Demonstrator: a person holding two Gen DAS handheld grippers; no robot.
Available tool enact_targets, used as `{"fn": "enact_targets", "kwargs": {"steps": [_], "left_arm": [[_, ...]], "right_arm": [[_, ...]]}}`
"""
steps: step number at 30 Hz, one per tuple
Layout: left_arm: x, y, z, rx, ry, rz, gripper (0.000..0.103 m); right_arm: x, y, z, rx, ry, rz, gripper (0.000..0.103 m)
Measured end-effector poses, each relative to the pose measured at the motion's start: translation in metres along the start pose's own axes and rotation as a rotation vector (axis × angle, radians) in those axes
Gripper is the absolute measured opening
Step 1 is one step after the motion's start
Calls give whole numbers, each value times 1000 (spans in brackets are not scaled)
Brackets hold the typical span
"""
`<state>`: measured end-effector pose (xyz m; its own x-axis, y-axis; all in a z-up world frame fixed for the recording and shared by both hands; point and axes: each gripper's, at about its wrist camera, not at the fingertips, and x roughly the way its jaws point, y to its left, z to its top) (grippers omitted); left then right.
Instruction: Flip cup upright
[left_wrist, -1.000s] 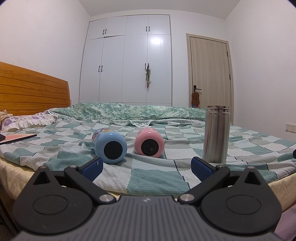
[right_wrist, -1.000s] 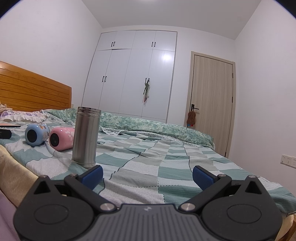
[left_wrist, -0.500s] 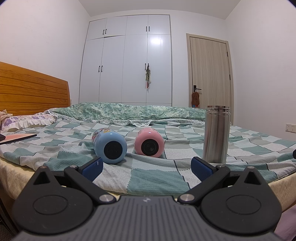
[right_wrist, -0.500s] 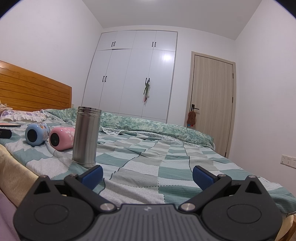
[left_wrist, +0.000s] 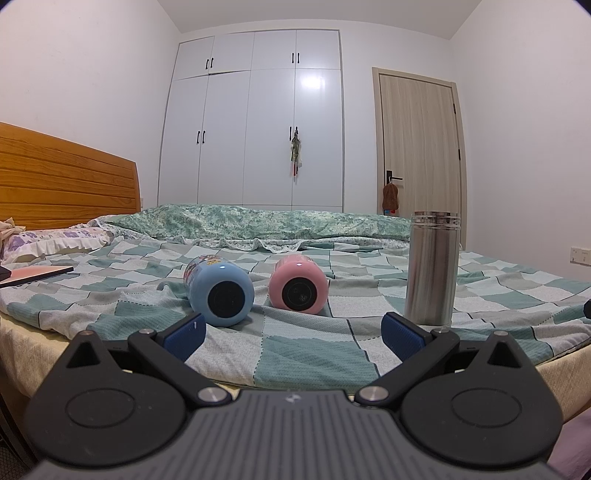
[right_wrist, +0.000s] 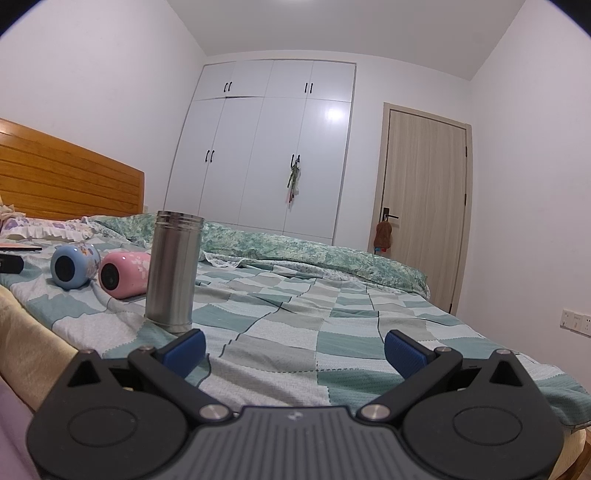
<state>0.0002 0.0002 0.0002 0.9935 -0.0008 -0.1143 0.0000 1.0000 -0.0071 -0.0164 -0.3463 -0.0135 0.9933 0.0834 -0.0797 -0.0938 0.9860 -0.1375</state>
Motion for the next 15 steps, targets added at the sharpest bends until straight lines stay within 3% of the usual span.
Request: {"fn": "enact_targets", "kwargs": {"steps": [8,15], "left_arm": [[2,3,4,-22,40,-2,103],[14,20,24,-56,114,34,103]], "right_arm": [[2,2,2,-3,6,11,103],[14,9,18,17,5,86,103]]}}
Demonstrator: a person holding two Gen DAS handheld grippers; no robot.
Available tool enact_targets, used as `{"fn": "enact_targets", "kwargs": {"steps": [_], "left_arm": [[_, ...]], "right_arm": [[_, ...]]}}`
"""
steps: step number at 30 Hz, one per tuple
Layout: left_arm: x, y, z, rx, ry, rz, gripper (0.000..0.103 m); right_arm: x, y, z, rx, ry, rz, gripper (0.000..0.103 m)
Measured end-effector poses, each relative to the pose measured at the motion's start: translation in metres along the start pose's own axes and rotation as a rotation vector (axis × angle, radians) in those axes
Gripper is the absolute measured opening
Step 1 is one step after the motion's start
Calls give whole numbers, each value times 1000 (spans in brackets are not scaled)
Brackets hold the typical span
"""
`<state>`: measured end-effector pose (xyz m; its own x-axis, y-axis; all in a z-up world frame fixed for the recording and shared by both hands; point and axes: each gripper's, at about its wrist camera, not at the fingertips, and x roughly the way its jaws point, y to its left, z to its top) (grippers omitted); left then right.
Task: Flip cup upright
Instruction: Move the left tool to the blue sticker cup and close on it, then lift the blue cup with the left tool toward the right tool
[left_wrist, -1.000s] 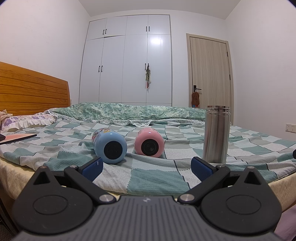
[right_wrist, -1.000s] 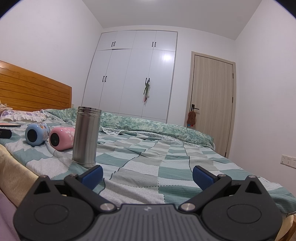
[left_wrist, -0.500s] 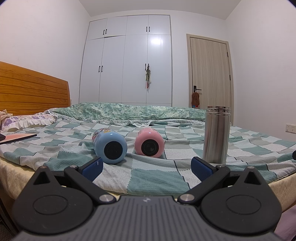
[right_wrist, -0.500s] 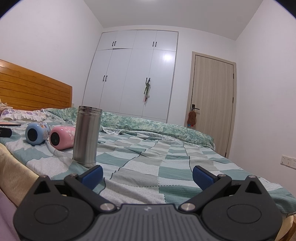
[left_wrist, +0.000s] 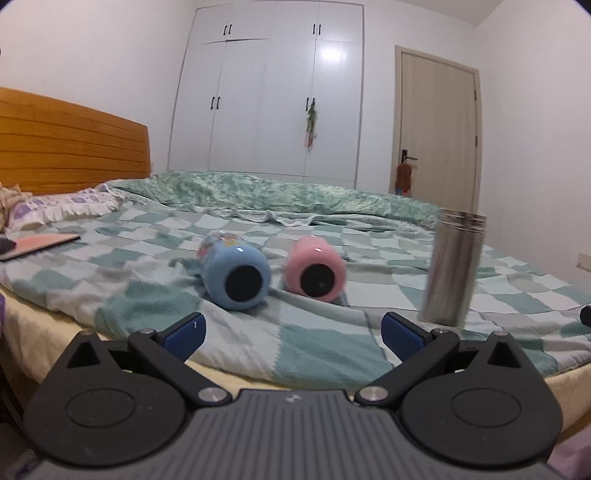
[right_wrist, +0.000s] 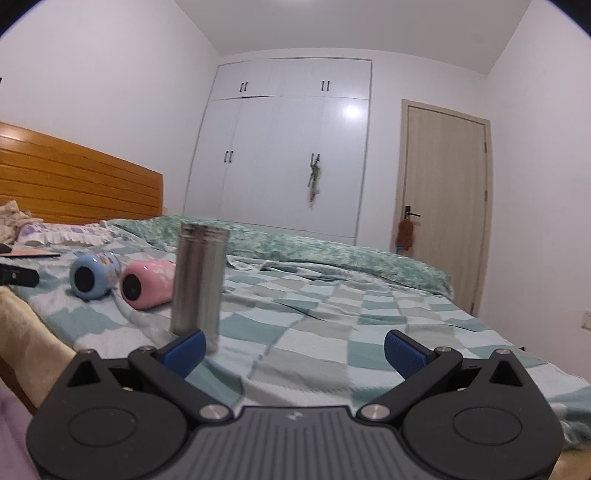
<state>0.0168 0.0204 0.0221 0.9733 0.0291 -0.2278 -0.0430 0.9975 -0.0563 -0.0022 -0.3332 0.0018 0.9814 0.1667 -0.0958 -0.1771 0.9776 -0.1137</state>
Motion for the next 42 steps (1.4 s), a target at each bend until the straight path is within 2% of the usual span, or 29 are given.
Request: {"fn": "enact_targets", "kwargs": {"steps": [5,14,20,23,27,31,32,33,34,38,42], "left_arm": [[11,9,27,39,13,26,103],[70,30,76,86,134,80,103],[134,46,103,47,290,105,103],[171,54,109,15,372,112,103],[218,60,112,-55,470,139,103],[265,64,103,-73,598,223,103],[274,70,97,-108,635,212,101],[280,77,92,-167,671,184,89],[286,82,87,-221,706,174,87],[279,84,86,-242,690,156,86],[248,80,94,-210,653,151,86]], "right_arm": [[25,5,13,13,-6,30,103],[82,0,32,41,17,49,103],[124,-7,41,43,74,69,103],[144,-8,44,33,106,98,103],[169,-13,46,31,143,92,103],[192,-20,47,64,183,82,103],[196,-22,46,72,190,82,103],[200,-24,46,81,194,88,103],[201,-25,45,89,194,96,103],[203,-26,46,93,185,104,103],[192,-24,50,98,164,105,103]]}}
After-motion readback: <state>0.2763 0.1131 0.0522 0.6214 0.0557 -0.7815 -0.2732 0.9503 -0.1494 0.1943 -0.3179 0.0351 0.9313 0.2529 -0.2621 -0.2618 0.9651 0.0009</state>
